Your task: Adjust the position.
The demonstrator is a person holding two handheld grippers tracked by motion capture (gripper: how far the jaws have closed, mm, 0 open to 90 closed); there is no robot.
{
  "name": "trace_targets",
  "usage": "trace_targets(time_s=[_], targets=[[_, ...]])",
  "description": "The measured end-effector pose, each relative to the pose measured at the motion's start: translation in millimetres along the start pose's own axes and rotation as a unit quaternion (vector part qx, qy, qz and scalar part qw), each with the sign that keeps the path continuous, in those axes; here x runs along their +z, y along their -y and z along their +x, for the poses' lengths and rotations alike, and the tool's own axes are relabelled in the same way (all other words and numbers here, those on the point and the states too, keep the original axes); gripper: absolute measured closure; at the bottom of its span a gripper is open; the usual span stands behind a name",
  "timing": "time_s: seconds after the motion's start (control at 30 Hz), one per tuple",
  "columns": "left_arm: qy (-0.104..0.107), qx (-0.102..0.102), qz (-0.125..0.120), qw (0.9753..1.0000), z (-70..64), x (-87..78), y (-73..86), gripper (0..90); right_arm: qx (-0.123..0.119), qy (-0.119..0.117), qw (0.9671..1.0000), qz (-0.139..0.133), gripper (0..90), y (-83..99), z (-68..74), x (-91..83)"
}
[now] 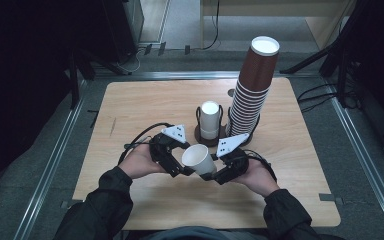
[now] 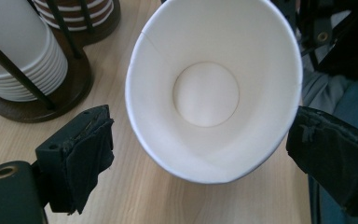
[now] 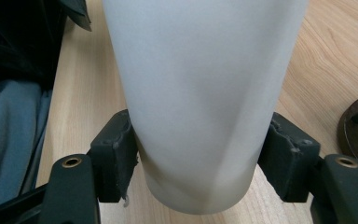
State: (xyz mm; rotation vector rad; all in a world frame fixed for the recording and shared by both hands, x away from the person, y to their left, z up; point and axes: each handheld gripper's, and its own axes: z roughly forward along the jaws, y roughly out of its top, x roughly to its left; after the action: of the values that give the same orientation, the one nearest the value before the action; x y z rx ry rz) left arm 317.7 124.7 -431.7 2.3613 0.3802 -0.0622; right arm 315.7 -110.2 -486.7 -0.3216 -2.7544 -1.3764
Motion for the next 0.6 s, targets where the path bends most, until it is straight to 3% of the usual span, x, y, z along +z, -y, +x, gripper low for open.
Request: trace_targets(time_s=[0.1,0.3,0.37,0.53,0.6], targets=[[0.016,-0.017,-0.02,0.9995,-0.7,1.7,0.7,7.4,0.001,-0.003,1.0,-0.005,34.3,-0.1,0.0,-0.3],[0.01,-0.029,-0.058,0.9978,-1.4,1.8,-0.7,7.5,0.011,-0.01,0.9998,-0.013,34.2,-0.5,1.1,0.4],[0.016,-0.033,-0.063,0.9973,-1.1,3.8,-0.6,7.5,0.013,-0.013,0.9996,-0.022,34.2,-1.0,1.1,1.7],[0.009,-0.027,-0.057,0.998,-4.9,9.8,-1.0,8.9,0.012,-0.019,0.9994,-0.027,34.2,-1.7,1.8,3.0],[0.006,-0.025,-0.061,0.9978,-6.1,10.5,-1.9,14.7,0.014,-0.021,0.9993,-0.029,34.2,-1.9,1.8,3.0]])
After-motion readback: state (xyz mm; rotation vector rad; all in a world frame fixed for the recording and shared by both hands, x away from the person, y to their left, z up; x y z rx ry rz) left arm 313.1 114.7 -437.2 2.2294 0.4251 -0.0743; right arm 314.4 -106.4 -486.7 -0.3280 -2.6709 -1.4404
